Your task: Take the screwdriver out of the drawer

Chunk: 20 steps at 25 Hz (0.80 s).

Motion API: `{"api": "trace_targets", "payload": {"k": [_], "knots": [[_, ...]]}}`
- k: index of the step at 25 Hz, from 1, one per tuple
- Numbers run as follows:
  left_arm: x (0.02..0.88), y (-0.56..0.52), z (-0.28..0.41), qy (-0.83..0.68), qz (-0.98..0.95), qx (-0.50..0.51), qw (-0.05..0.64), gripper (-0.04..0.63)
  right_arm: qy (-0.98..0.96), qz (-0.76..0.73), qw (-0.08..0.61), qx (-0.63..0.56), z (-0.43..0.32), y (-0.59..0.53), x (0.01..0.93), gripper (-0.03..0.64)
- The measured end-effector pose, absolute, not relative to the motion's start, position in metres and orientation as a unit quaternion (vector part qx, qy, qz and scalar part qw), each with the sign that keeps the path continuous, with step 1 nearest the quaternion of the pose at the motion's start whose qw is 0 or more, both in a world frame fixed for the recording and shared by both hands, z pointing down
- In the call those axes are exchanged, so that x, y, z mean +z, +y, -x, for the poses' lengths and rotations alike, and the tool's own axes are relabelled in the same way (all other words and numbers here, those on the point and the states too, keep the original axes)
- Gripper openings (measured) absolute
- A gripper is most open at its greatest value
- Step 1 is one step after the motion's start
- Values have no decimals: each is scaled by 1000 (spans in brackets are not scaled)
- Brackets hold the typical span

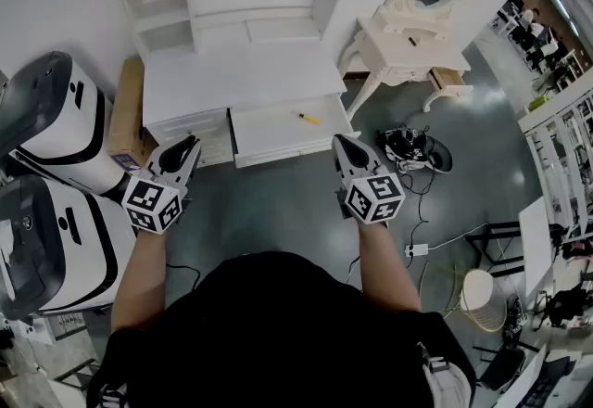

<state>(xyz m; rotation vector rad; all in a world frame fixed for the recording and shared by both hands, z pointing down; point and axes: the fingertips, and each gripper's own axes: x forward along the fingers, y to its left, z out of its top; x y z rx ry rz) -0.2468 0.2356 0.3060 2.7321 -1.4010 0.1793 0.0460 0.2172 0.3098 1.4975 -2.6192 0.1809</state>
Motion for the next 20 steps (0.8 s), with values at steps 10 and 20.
{"api": "trace_targets", "payload": {"k": [10,20], "knots": [[309,224,270,-444,-894,52,36,60,-857,-509,46,66,-25,213,309,11],[313,209,286,-431,-900,48,38,60,-842,-533,48,67,-21,208,311,11]]}}
